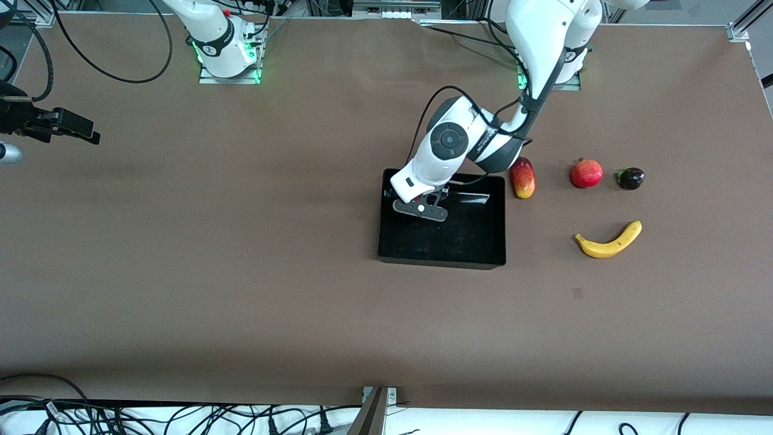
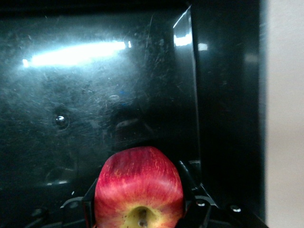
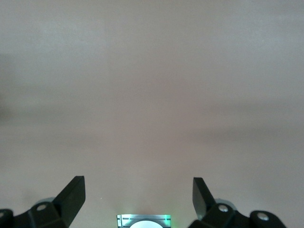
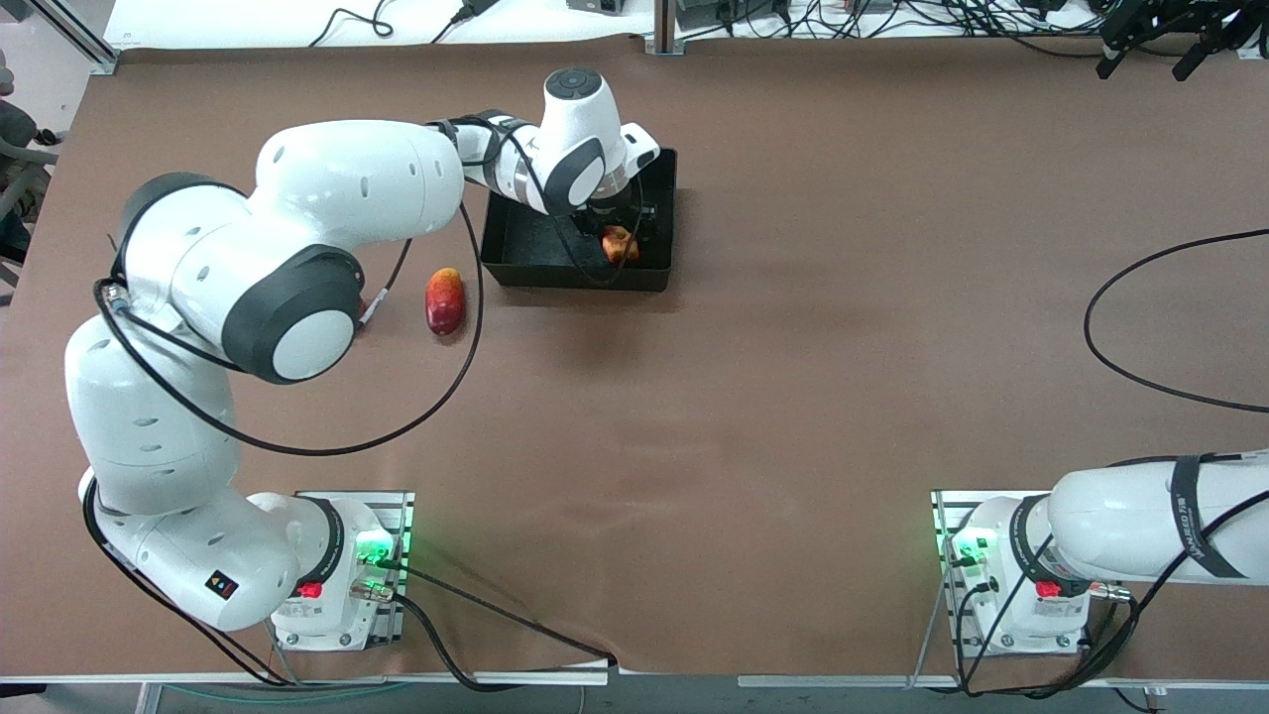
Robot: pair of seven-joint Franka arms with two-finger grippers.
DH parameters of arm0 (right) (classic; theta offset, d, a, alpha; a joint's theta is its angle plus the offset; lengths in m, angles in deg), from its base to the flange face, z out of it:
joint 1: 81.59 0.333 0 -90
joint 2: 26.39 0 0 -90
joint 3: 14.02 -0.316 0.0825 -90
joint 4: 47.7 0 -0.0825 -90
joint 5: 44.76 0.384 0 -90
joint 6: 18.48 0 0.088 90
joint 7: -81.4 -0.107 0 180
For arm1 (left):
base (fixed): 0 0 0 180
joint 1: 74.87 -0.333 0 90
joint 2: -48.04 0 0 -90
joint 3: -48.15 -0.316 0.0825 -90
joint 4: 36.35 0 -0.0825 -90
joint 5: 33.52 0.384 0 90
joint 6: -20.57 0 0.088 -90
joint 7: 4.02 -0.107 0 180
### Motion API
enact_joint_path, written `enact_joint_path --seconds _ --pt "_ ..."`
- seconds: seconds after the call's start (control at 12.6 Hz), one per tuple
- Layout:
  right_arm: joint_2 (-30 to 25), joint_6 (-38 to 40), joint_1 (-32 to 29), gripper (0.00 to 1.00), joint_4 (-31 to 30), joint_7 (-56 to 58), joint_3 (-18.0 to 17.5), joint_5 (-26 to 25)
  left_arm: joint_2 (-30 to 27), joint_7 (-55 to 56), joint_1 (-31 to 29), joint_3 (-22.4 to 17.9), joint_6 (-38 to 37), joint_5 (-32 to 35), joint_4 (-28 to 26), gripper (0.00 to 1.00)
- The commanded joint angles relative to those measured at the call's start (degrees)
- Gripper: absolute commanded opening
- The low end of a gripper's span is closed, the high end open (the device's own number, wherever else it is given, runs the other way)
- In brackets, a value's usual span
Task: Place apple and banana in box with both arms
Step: 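Carry the apple into the black box and open the left gripper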
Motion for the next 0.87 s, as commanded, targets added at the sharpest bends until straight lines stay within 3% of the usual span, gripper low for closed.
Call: enact_joint_path --seconds 0.0,0.24,0.32,0.4,0.47,0.79 --pt "0.2 1.3 -0.6 1.0 1.2 0.4 -0.4 0.3 3.3 0.4 0.9 -0.6 0.0 -1.3 1.8 0.0" --pt "0.2 1.1 -0.6 1.0 1.2 0.3 -0.4 0.4 3.5 0.1 1.1 -0.6 0.0 -1.1 1.8 0.0" --pt "0.2 1.2 -0.6 1.0 1.2 0.3 -0.4 0.4 3.5 0.0 1.1 -0.6 0.0 -1.1 1.8 0.06" --pt "0.2 1.2 -0.6 1.0 1.2 0.3 -0.4 0.4 3.5 0.3 1.1 -0.6 0.0 -1.2 1.7 0.77" --pt "0.2 1.2 -0.6 1.0 1.2 0.3 -0.4 0.4 3.3 -0.1 1.1 -0.6 0.0 -1.1 1.2 1.0" --pt "0.2 1.3 -0.6 1.0 1.2 0.1 -0.4 0.4 -1.9 -0.3 -1.6 -0.6 -4.2 -1.0 -0.1 1.0"
